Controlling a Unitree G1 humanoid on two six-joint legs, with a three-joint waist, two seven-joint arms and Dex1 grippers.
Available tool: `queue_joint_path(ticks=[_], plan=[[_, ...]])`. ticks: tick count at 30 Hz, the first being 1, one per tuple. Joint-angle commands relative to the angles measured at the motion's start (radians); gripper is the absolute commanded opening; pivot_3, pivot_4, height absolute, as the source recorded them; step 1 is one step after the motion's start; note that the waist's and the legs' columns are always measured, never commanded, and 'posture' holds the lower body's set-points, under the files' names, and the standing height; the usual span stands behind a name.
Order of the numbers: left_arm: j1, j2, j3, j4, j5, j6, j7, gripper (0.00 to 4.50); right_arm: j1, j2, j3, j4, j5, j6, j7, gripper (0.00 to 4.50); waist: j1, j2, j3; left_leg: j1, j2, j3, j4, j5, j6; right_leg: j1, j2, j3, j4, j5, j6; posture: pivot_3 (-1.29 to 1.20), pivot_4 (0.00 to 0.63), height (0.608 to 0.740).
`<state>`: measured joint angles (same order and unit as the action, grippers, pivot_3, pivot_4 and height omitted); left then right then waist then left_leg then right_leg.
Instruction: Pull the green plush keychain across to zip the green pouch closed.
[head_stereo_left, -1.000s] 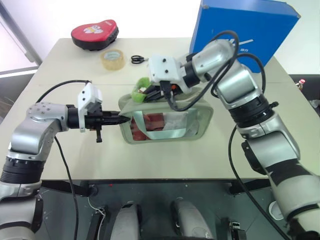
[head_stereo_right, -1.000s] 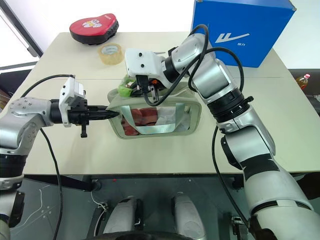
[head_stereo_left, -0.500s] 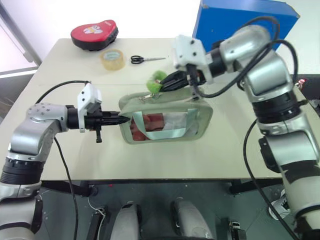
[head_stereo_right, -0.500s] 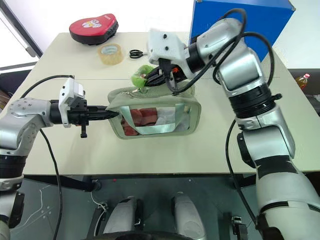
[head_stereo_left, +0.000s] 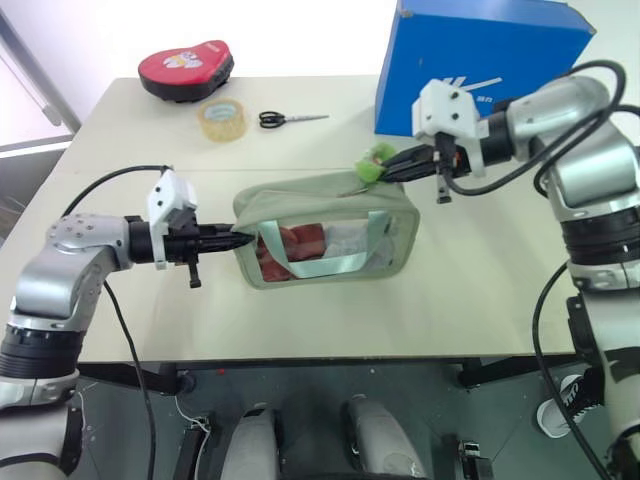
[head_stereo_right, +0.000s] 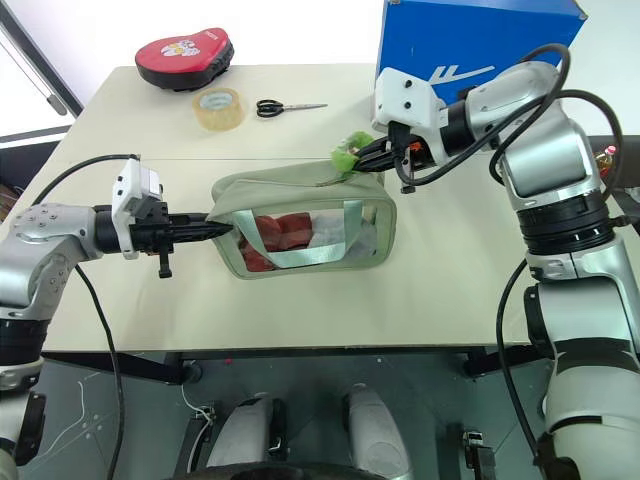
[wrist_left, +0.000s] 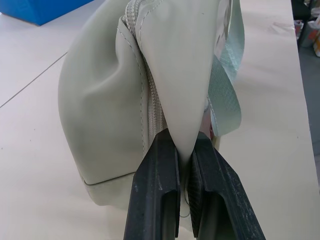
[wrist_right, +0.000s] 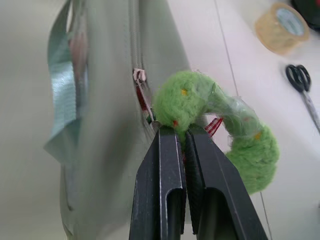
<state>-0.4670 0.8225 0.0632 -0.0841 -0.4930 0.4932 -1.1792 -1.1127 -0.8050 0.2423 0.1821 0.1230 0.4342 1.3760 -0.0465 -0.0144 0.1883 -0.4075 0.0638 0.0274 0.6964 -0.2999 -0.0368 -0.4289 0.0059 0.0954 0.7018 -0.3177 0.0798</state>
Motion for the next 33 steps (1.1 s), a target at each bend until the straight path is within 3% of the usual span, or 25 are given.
queue_joint_path(ticks=[1,8,13,20,33], plan=[[0.033,0.027,0.008,0.001,0.012,0.017,0.004,0.0,0.014,-0.074,-0.067,0.018,-0.026,-0.02,-0.033,0.04,0.002,0.0,0.0,0.0,0.0,0.0,0.0,0.0,0.0,0.0,0.0,0.0,0.0,0.0,0.0,0.0,0.15,0.737],[0.042,0.033,0.004,-0.008,0.011,0.023,0.008,0.0,0.158,-0.181,-0.076,0.034,-0.089,-0.058,-0.101,0.04,-0.002,0.0,0.0,0.001,0.0,0.003,0.0,0.0,0.0,0.0,0.0,0.001,-0.001,0.0,0.0,0.0,0.15,0.737],[0.044,0.029,-0.007,-0.019,0.013,0.028,0.022,0.0,0.304,-0.201,-0.093,-0.074,-0.068,-0.012,-0.12,0.04,-0.002,0.001,0.0,0.001,0.0,0.003,-0.001,0.0,0.0,0.0,0.001,0.002,-0.001,0.0,0.0,0.0,0.15,0.737],[0.055,0.03,-0.003,-0.037,0.002,0.042,0.036,0.0,0.412,-0.183,-0.078,-0.151,-0.095,0.026,-0.183,0.04,0.0,0.001,-0.001,0.001,0.0,0.002,-0.001,0.0,0.0,0.0,0.001,0.002,-0.001,0.0,0.0,0.0,0.15,0.737],[0.057,0.032,0.003,-0.037,-0.003,0.043,0.045,0.0,0.451,-0.115,-0.037,-0.24,-0.079,0.113,-0.209,0.04,0.001,0.001,-0.001,0.001,0.0,0.002,-0.001,0.0,0.0,0.001,0.001,0.002,-0.001,0.0,0.0,0.0,0.15,0.737]])
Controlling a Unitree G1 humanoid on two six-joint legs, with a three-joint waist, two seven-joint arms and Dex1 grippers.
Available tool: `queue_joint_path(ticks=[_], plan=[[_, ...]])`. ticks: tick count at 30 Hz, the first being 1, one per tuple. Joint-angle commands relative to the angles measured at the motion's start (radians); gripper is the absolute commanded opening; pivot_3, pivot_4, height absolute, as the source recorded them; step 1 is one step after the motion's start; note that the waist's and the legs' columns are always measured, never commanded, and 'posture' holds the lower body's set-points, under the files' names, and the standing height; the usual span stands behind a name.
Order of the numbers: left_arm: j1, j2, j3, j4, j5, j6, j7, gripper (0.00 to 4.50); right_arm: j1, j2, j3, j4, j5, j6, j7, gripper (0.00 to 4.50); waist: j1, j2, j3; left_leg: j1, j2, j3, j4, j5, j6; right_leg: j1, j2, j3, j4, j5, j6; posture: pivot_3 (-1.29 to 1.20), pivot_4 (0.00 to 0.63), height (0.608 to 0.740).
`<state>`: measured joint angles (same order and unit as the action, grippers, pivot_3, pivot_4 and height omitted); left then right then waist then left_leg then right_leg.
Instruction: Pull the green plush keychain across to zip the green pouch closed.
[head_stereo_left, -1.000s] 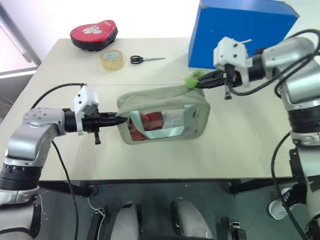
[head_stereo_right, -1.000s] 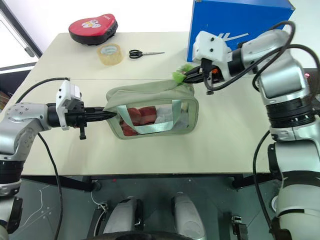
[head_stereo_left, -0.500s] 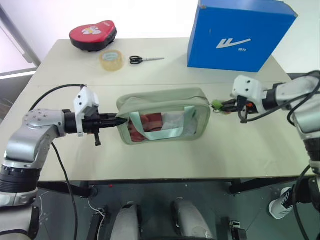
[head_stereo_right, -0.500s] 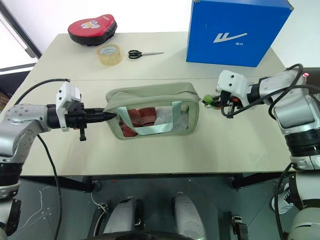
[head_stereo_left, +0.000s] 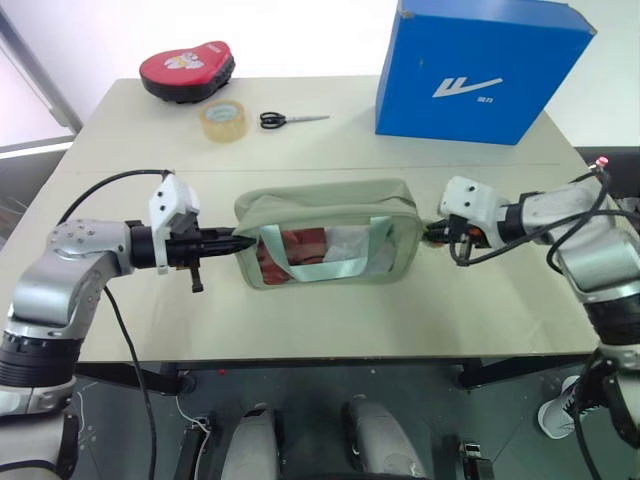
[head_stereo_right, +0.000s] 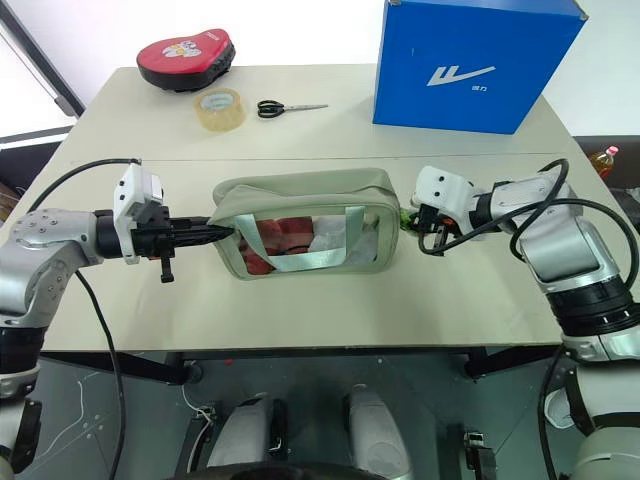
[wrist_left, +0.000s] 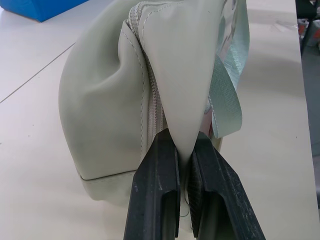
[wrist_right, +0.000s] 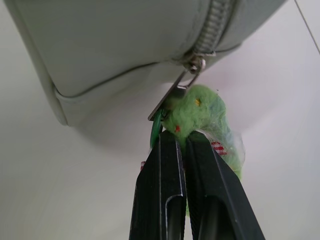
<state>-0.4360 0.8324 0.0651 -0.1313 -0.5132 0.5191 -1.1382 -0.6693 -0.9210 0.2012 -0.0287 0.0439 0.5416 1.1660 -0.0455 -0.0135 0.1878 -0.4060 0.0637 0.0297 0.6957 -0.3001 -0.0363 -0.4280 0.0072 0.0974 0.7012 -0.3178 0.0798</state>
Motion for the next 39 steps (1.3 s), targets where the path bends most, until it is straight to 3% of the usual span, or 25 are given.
queue_joint_path(ticks=[1,7,10,13,14,15,17,22,25,29,32,39], plan=[[0.024,0.022,0.001,0.012,0.018,0.017,0.004,0.0,0.006,0.007,0.01,-0.021,-0.008,0.005,-0.006,0.04,0.0,0.0,0.0,0.0,0.0,0.0,0.0,0.0,0.0,0.0,0.0,0.0,0.0,0.0,0.0,0.0,0.15,0.737],[0.034,0.02,0.003,0.003,0.016,0.017,0.01,0.0,-0.008,0.021,0.026,-0.011,-0.011,0.016,-0.009,0.04,-0.001,0.0,0.0,0.0,0.0,0.0,0.0,0.0,0.0,0.0,0.0,0.0,0.0,0.0,0.0,0.0,0.15,0.737],[0.037,0.023,0.006,0.001,0.013,0.017,0.006,0.0,-0.037,0.027,0.009,-0.009,0.009,0.073,-0.005,0.91,-0.001,0.0,0.0,0.0,0.0,0.0,0.0,0.0,0.0,0.0,0.0,0.0,0.0,0.0,0.0,0.0,0.15,0.737],[0.036,0.025,0.004,0.002,0.014,0.016,0.004,0.0,-0.049,0.025,-0.006,-0.007,0.019,0.093,-0.01,2.42,0.0,0.0,0.0,0.0,0.0,0.0,0.0,0.0,0.0,0.0,0.0,0.0,0.0,0.0,0.0,0.0,0.15,0.737],[0.035,0.025,0.004,0.003,0.014,0.015,0.002,0.0,-0.051,0.021,-0.012,-0.004,0.019,0.093,-0.013,3.11,0.0,0.0,0.0,0.0,0.0,0.0,0.0,0.0,0.0,0.0,0.0,0.0,0.0,0.0,0.0,0.0,0.15,0.737],[0.033,0.026,0.002,0.004,0.014,0.012,-0.004,0.0,-0.053,0.014,-0.026,0.002,0.025,0.094,-0.013,3.4,0.0,0.0,0.0,0.0,0.0,0.0,0.0,0.0,0.0,0.0,0.0,0.0,0.0,0.0,0.0,0.0,0.15,0.737],[0.03,0.028,-0.004,0.006,0.015,0.009,-0.014,0.0,-0.053,0.0,-0.053,0.012,0.038,0.087,-0.012,4.47,0.0,0.0,0.0,0.0,0.0,0.0,0.0,0.0,0.0,0.0,0.0,0.0,0.0,0.0,0.0,0.0,0.15,0.737],[0.012,0.039,-0.016,0.008,0.011,0.013,-0.046,0.0,-0.035,-0.06,-0.145,0.004,0.104,0.072,0.026,4.47,0.001,0.0,0.0,0.0,0.0,0.001,0.0,0.0,0.0,0.0,0.0,0.0,0.0,0.0,0.0,0.0,0.15,0.737],[-0.009,0.048,-0.007,0.007,-0.023,0.061,-0.062,1.08,-0.018,-0.076,-0.177,-0.002,0.135,0.071,0.031,4.5,-0.002,0.0,0.0,0.0,0.0,0.001,0.0,0.0,0.0,0.0,0.0,0.0,0.0,0.0,0.0,0.0,0.15,0.737],[-0.025,0.07,0.001,0.001,-0.027,0.074,-0.093,3.21,0.001,-0.075,-0.191,-0.013,0.158,0.071,0.025,4.5,0.0,0.0,0.0,-0.001,0.0,0.001,0.0,0.0,0.0,0.0,0.001,0.0,0.0,0.0,0.0,0.0,0.15,0.737],[-0.037,0.093,0.022,0.006,-0.026,0.068,-0.102,4.48,0.012,-0.069,-0.193,-0.024,0.176,0.074,0.019,4.5,0.001,0.0,0.0,-0.001,0.0,0.001,0.0,0.0,0.0,0.0,0.001,0.0,0.0,0.0,0.0,0.0,0.15,0.737],[0.078,0.189,0.144,-0.036,-0.034,0.031,-0.135,4.48,0.08,-0.076,-0.246,-0.077,0.239,0.06,0.016,4.5,-0.001,0.0,0.0,-0.001,0.0,0.001,0.0,0.0,0.0,-0.001,0.0,0.0,0.0,0.0,0.0,0.0,0.15,0.737]])
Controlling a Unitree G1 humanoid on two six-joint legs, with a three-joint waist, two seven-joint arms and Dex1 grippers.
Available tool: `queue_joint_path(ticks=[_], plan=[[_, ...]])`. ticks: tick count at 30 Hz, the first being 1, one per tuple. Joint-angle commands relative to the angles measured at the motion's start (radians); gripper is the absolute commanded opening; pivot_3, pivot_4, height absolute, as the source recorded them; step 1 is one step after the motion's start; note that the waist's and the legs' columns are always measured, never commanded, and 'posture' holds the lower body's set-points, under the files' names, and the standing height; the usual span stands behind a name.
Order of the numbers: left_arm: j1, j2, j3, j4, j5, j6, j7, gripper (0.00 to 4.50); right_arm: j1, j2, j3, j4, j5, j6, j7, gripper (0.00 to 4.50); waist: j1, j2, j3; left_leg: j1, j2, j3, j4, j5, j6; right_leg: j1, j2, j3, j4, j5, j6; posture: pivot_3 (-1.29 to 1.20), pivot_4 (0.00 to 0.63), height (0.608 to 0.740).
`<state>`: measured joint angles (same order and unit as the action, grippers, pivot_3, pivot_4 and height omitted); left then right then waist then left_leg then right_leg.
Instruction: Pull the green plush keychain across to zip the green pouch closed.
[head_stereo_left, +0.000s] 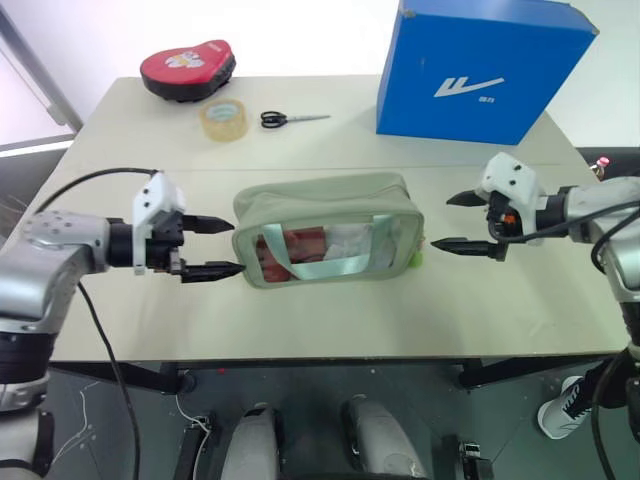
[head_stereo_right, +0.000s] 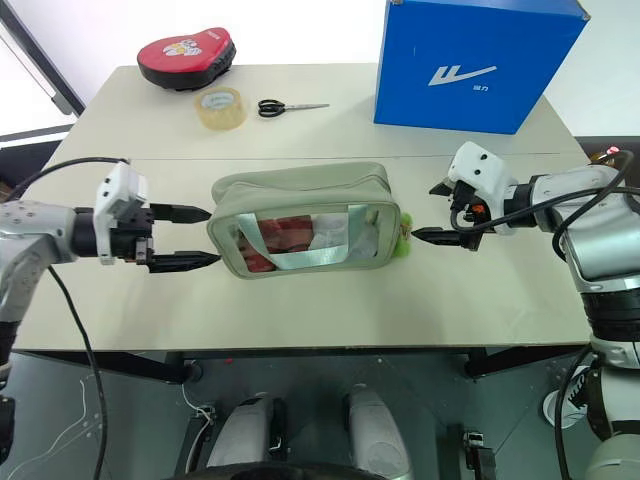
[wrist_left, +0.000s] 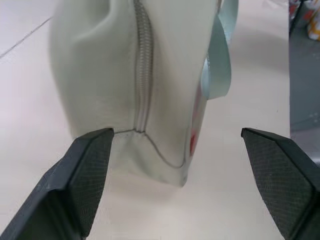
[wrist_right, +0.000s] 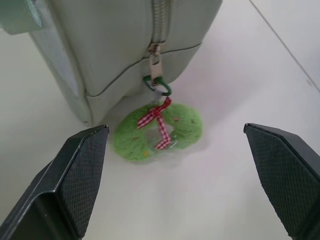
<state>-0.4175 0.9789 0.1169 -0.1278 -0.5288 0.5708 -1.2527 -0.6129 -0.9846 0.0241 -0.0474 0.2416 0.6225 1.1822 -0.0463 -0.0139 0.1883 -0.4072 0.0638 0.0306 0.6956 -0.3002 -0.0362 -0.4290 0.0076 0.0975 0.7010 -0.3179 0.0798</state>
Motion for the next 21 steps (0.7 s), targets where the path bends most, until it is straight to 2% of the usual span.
queue_joint_path(ticks=[1,12,16,21], plan=[[0.09,0.053,0.117,-0.048,-0.024,-0.021,-0.023,4.48,0.042,-0.014,-0.085,-0.073,0.054,-0.027,0.001,4.5,0.0,0.0,0.0,0.0,0.0,0.0,0.0,0.0,0.001,0.0,0.0,0.0,0.0,0.0,0.0,0.0,0.15,0.737],[0.304,0.022,0.272,-0.221,-0.107,0.055,0.092,4.48,0.346,0.046,-0.348,-0.287,0.27,-0.018,-0.033,4.5,0.006,-0.001,0.0,0.0,0.0,-0.001,0.001,0.0,0.001,0.002,-0.001,-0.001,-0.001,0.0,0.0,0.0,0.15,0.737],[0.368,-0.006,0.31,-0.273,-0.139,0.082,0.14,4.48,0.439,0.063,-0.373,-0.362,0.311,-0.018,-0.051,4.5,0.002,-0.001,0.0,0.0,0.0,-0.002,0.001,0.0,0.001,0.002,-0.001,-0.001,-0.001,0.0,0.0,0.0,0.15,0.737],[0.403,-0.026,0.331,-0.308,-0.204,0.129,0.167,4.48,0.445,0.056,-0.369,-0.373,0.337,-0.014,-0.083,4.5,0.002,-0.001,0.0,0.001,0.0,-0.003,0.001,0.0,0.001,0.003,0.0,0.0,-0.001,0.0,0.0,0.0,0.15,0.737]])
